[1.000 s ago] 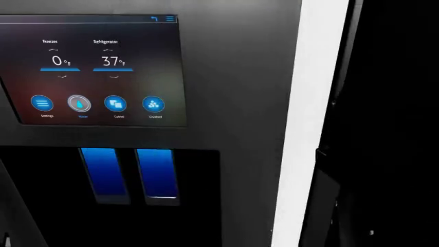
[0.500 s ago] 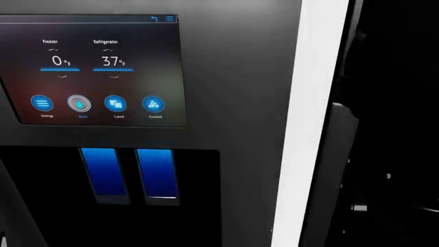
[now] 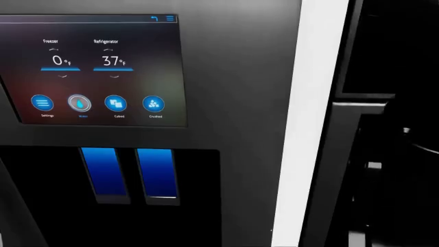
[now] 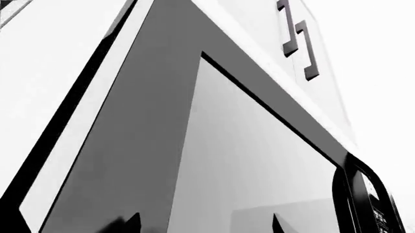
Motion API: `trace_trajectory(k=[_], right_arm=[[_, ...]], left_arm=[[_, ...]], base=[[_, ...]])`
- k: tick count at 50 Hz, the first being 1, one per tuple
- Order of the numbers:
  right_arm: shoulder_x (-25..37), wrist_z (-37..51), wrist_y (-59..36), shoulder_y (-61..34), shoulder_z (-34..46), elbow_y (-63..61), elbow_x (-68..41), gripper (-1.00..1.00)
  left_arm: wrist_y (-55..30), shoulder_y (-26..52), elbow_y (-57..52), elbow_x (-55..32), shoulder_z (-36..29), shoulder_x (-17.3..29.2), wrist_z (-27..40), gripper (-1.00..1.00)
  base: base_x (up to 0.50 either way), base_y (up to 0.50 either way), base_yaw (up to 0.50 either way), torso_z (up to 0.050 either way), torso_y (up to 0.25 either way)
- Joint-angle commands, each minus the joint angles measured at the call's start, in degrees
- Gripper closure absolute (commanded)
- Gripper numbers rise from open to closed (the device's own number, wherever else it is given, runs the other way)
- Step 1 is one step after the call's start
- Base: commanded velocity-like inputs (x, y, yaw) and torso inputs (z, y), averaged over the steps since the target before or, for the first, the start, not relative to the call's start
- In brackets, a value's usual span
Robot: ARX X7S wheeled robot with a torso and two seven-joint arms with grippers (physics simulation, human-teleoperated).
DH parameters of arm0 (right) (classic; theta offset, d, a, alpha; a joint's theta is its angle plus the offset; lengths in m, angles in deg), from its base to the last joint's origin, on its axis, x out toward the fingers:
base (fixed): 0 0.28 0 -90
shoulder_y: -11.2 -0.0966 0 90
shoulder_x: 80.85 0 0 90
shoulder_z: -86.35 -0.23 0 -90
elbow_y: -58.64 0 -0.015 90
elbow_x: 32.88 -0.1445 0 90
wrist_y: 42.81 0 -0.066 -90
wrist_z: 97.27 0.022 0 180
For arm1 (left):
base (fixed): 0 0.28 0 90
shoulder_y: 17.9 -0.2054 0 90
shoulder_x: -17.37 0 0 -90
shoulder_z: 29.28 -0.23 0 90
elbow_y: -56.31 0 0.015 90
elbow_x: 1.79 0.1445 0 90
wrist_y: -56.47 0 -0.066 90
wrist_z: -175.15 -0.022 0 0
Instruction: Close the microwave door
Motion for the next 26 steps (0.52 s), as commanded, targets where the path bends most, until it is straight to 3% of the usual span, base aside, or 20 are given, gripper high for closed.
trace_trajectory(k=[1, 26], right_arm=[[0.25, 1.50, -0.19, -2.03, -2.20, 7.35, -1.30, -1.00], [-1.46, 6.22, 4.94, -4.11, -4.75, 19.47, -7.41, -1.00]], left_arm=[[-0.20, 0.55, -0.19, -0.26, 0.36, -0.31, -0.71, -1.00], [0.99, -0.27, 0.03, 0.36, 0.55, -0.92, -0.61, -1.00]], base=[[0.02, 0.00, 0.00, 0.000, 0.000], [0.01, 0.00, 0.00, 0.001, 0.000]])
